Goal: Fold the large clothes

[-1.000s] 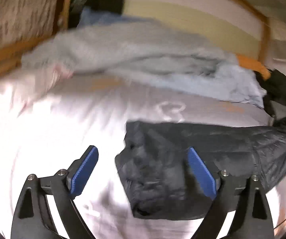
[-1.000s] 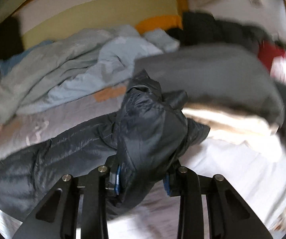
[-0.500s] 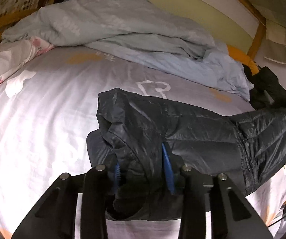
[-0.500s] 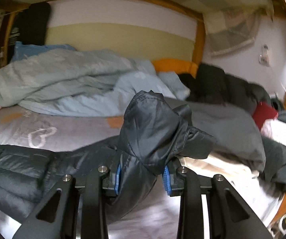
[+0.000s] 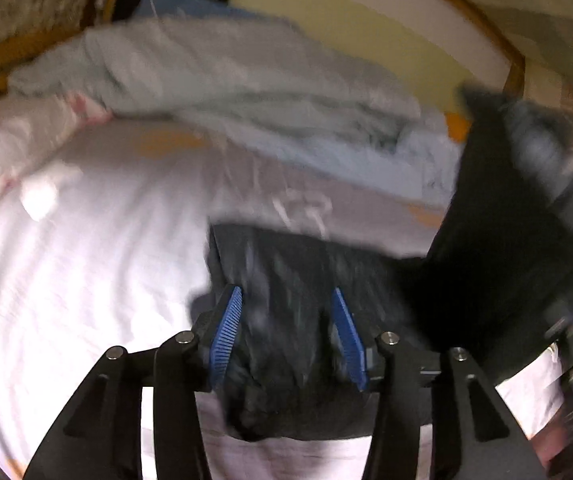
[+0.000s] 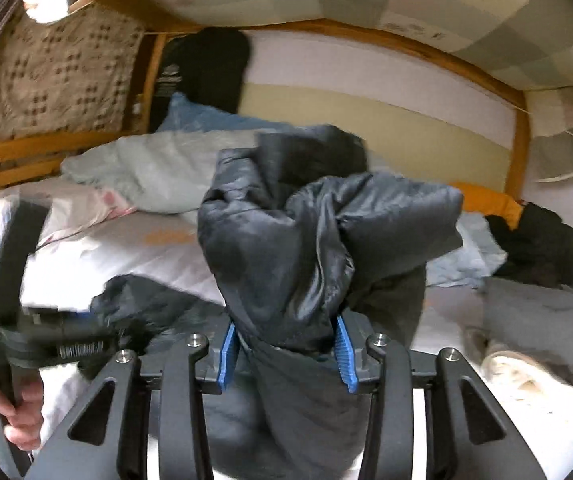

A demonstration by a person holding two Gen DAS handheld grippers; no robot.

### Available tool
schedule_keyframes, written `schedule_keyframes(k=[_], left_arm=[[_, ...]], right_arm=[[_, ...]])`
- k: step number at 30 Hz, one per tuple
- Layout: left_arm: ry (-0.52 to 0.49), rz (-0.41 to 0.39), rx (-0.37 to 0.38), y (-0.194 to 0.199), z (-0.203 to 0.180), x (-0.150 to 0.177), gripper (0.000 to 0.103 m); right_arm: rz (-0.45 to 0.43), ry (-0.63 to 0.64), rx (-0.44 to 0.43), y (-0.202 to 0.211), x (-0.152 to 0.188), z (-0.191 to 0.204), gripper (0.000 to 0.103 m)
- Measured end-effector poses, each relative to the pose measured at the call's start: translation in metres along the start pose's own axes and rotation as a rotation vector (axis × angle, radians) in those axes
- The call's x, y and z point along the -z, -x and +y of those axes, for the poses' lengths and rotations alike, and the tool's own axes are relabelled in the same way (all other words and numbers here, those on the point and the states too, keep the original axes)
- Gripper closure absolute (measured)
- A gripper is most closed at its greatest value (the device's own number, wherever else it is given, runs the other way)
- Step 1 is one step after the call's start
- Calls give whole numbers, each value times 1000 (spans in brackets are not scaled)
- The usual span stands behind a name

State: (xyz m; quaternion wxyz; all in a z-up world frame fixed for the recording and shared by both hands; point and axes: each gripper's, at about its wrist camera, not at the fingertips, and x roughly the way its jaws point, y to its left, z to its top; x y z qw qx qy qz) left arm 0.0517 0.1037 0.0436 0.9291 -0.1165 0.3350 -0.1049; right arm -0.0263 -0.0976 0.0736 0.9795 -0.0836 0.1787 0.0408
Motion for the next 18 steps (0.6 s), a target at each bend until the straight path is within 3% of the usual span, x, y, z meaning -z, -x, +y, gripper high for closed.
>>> schedule_keyframes(k=[5, 7, 9, 12, 15, 18], left_arm=[[0, -163, -10, 57, 17, -23, 46], [-1, -199, -15, 69, 23, -27, 45], [8, -212, -14, 73, 27, -29, 44], [15, -197, 0, 71, 29, -28, 44], [10, -202, 34, 72, 29, -28, 44], [-22, -215, 94, 73, 22, -26, 38]], right_arm=[[49, 41, -74, -10, 18, 36, 60], [64, 99, -162, -11, 26, 51, 37], [56, 87, -218, -9, 29, 59, 23], [46, 45, -275, -4, 31, 64, 23], [32, -22, -268, 0, 32, 54, 23], [-18, -113, -181, 13, 33, 33, 23]])
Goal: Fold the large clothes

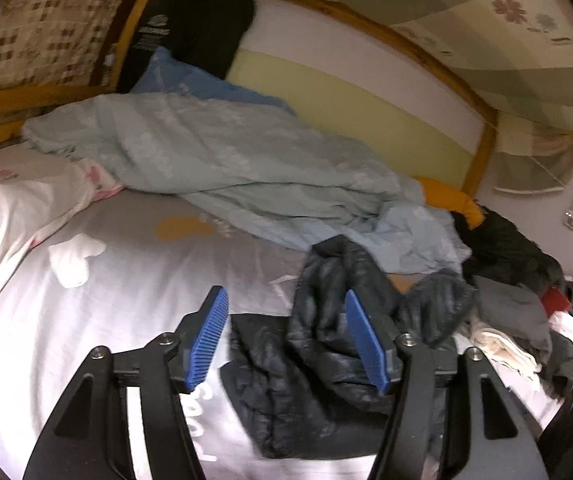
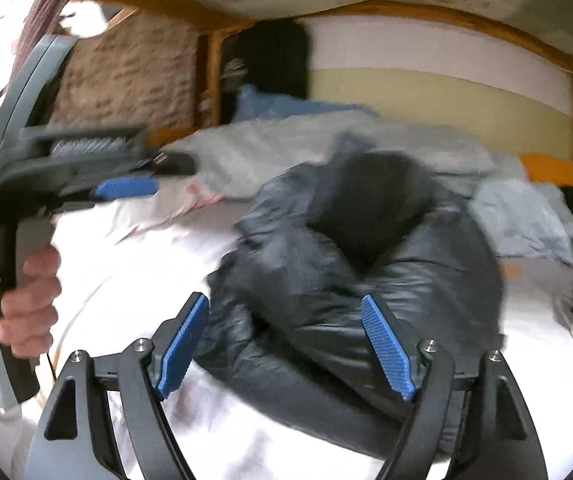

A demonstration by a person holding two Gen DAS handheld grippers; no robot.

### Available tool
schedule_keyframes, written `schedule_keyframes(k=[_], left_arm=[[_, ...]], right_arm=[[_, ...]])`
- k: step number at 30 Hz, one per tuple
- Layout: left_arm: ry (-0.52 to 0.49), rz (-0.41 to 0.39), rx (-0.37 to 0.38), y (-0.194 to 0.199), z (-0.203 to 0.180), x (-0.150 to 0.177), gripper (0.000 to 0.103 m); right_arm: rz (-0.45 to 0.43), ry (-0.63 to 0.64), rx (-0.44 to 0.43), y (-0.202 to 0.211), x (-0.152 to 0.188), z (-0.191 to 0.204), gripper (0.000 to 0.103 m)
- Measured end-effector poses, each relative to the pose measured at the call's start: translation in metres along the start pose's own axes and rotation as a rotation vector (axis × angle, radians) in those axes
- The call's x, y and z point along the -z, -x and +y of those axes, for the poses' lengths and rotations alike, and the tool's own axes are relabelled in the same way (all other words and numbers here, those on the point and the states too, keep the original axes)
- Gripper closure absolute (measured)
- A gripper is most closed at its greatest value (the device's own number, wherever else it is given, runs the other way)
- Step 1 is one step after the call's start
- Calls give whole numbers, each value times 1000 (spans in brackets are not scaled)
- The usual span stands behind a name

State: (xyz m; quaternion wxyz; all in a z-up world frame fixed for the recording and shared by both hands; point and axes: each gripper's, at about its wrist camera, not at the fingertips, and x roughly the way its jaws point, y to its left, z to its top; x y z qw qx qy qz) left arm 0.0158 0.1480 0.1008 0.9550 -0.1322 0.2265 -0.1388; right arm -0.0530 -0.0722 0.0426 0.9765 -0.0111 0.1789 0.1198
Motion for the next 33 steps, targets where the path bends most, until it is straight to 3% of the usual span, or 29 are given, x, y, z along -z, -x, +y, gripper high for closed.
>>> schedule_keyframes(k=[4, 7, 8, 10, 12, 13, 15, 17, 20, 22, 24, 27, 29, 31, 33], left_arm=[[-74, -2, 120, -2, -25, 7, 31], [-157, -8, 174, -3, -48, 12, 16], [-176, -3, 156, -7, -55, 13, 11], [-196, 27, 113, -27, -69, 13, 10], [-197, 56, 112, -46, -76, 13, 10], [-195, 72, 107, -57, -79, 13, 10], [-187, 90, 133, -69, -82, 16, 19], [-150, 141, 234, -76, -78, 23, 69], [-74, 111, 231, -69, -62, 26, 84], [-2, 115, 297, -60, -48, 23, 84], [52, 129, 318, -54, -37, 18, 84], [71, 146, 286, -47, -29, 16, 81], [35, 132, 163, -43, -27, 16, 62], [-10, 72, 31, -37, -26, 16, 51], [-48, 32, -19, -34, -29, 14, 49]], right_arm=[[-81, -123, 140, 23, -6, -39, 23], [-81, -167, 271, 24, -6, -64, 26], [-55, -179, 286, 20, -4, -73, 34], [23, -212, 216, 2, 1, -88, 75], [81, -234, 125, -16, 5, -91, 85], [98, -232, 105, -21, 8, -92, 85], [124, -204, 60, -31, 11, -87, 86], [145, -197, 14, -36, 14, -84, 86], [158, -182, 3, -38, 19, -83, 86], [148, -173, 19, -40, 19, -85, 86], [130, -180, 48, -39, 18, -88, 86], [117, -209, 82, -37, 12, -92, 85], [115, -235, 86, -39, 7, -96, 85], [124, -250, 92, -44, 0, -100, 85], [141, -249, 94, -52, -5, -101, 85]])
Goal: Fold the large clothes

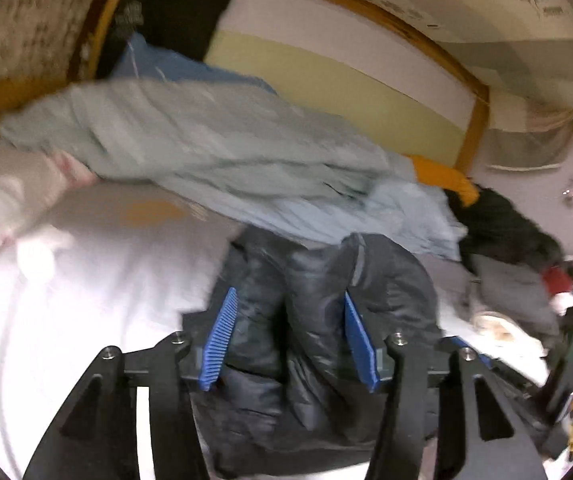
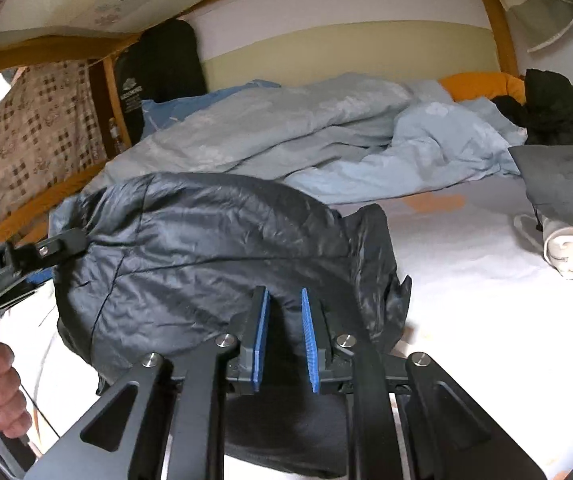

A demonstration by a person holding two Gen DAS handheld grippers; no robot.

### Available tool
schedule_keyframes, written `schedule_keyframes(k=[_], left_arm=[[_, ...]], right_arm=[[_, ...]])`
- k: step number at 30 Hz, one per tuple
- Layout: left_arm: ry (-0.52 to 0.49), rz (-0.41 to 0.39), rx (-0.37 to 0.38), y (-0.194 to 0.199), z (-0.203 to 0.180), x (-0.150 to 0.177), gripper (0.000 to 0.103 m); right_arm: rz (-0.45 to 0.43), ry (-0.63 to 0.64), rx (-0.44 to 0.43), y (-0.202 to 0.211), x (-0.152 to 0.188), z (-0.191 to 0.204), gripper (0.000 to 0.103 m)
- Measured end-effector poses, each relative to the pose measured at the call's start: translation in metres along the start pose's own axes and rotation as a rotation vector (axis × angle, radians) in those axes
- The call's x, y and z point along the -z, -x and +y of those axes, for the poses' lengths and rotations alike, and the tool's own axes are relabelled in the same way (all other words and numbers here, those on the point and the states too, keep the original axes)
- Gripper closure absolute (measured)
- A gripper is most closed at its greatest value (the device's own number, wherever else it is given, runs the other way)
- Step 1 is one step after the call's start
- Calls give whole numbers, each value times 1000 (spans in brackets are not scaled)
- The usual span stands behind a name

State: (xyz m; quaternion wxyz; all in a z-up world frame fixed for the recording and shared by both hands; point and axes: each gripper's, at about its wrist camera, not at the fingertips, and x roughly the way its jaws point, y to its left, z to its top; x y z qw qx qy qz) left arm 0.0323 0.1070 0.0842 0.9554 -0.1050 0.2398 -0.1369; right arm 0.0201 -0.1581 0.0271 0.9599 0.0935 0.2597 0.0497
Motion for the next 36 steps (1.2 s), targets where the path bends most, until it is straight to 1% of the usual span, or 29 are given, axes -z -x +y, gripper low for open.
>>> schedule_keyframes(k=[1, 2, 3, 5, 6, 8, 11, 12, 14, 15, 17, 18, 20, 21, 23, 25, 27, 30, 31, 33, 34, 36], left_arm=[[-11, -22, 13, 3, -1, -1, 50], [-5, -37, 55, 5, -1, -2, 52], [20, -49, 104, 8, -1, -4, 54], [43, -85, 161, 15, -2, -7, 70], [26, -115, 170, 20, -6, -8, 71], [-34, -162, 188, 29, -16, -9, 75], [-112, -183, 228, 34, -35, -7, 76], [-141, -173, 225, 32, -41, -5, 76], [-185, -127, 137, 18, -52, -2, 77], [-189, -98, 92, 9, -52, 1, 78], [-141, -40, 66, -11, -42, 4, 87], [-109, -14, 44, -22, -34, 6, 88], [-81, 42, -24, -43, -22, 10, 98], [-68, 72, -55, -53, -14, 13, 99], [-15, 125, -64, -70, 3, 19, 100], [37, 180, -73, -82, 17, 24, 100], [21, 218, -93, -86, 20, 28, 100], [2, 271, -113, -90, 18, 32, 101], [11, 286, -108, -91, 20, 35, 101], [19, 320, -103, -95, 23, 43, 101], [15, 334, -106, -98, 24, 46, 100], [13, 351, -112, -103, 28, 47, 100]], right_arm=[[19, 11, -15, -6, -3, 2, 85], [38, 19, -29, -11, -5, 4, 85], [100, 26, -80, -23, -4, 5, 85], [177, 21, -140, -39, -4, 4, 86], [191, 14, -141, -43, -2, 3, 86], [185, 34, -127, -43, -2, 5, 86], [182, 62, -119, -41, 0, 10, 85], [183, 62, -116, -41, 1, 10, 85], [183, 67, -115, -39, 2, 11, 85], [184, 71, -112, -38, 2, 11, 85], [182, 74, -105, -35, 1, 12, 85], [180, 74, -101, -35, -1, 15, 85], [172, 71, -91, -30, -1, 16, 85], [169, 74, -82, -28, -2, 14, 85], [170, 79, -88, -26, -8, 10, 85], [171, 55, -82, -27, -18, 0, 85], [187, 1, -62, -31, -30, -15, 85], [269, -42, -71, -46, -38, -29, 85], [294, -45, -65, -52, -37, -31, 84], [344, -53, -16, -65, -32, -35, 83], [350, -63, -5, -68, -31, -37, 79], [353, -92, 0, -76, -24, -40, 77]])
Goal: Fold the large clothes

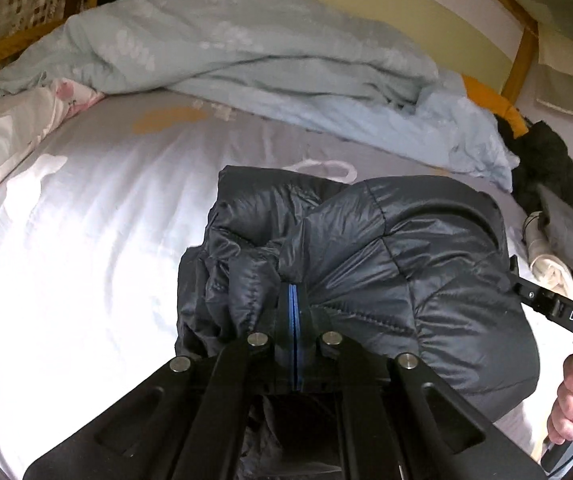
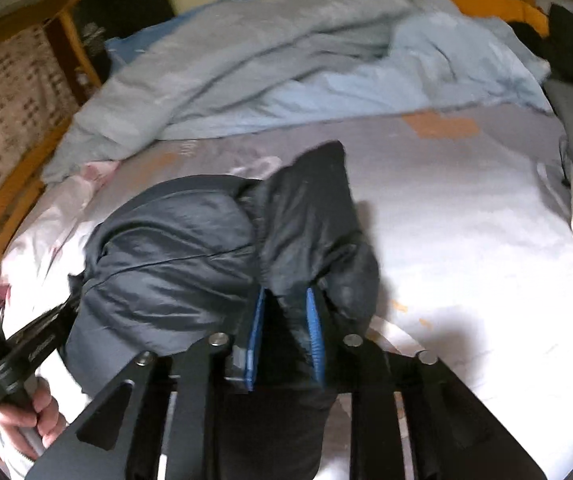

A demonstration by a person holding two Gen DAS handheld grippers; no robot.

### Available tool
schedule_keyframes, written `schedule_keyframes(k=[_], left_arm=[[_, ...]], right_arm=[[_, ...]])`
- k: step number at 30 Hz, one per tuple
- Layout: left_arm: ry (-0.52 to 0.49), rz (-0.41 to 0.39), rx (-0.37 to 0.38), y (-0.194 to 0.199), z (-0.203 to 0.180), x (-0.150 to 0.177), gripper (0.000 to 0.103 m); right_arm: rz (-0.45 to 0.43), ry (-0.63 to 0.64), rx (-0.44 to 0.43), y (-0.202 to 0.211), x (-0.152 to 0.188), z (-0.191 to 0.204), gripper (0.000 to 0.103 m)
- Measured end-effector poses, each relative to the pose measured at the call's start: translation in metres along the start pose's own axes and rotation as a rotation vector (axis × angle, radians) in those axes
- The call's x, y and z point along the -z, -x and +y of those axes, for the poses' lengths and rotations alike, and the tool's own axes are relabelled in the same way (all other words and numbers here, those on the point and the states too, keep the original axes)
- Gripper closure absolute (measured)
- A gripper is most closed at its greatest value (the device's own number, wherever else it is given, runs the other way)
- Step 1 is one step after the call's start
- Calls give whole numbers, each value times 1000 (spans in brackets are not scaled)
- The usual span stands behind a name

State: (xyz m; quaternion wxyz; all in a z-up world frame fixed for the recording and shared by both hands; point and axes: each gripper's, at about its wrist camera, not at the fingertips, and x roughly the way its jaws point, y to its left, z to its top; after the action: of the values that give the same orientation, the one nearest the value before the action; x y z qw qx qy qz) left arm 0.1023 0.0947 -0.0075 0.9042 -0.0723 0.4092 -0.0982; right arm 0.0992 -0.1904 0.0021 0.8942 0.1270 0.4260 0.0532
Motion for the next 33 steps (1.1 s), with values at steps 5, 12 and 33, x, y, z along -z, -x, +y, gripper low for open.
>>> schedule_keyframes(k=[5, 12, 33], left_arm=[[-1, 20, 5, -15, 5, 4, 100], [-2, 43, 9, -26, 9, 6, 100], [64, -25, 116, 20, 15, -2, 83]], right_arm=[[-17, 50, 40, -15, 9, 7, 77], [-15, 72, 35, -33, 11, 4, 72], [-15, 106, 146, -19, 16, 8, 58]])
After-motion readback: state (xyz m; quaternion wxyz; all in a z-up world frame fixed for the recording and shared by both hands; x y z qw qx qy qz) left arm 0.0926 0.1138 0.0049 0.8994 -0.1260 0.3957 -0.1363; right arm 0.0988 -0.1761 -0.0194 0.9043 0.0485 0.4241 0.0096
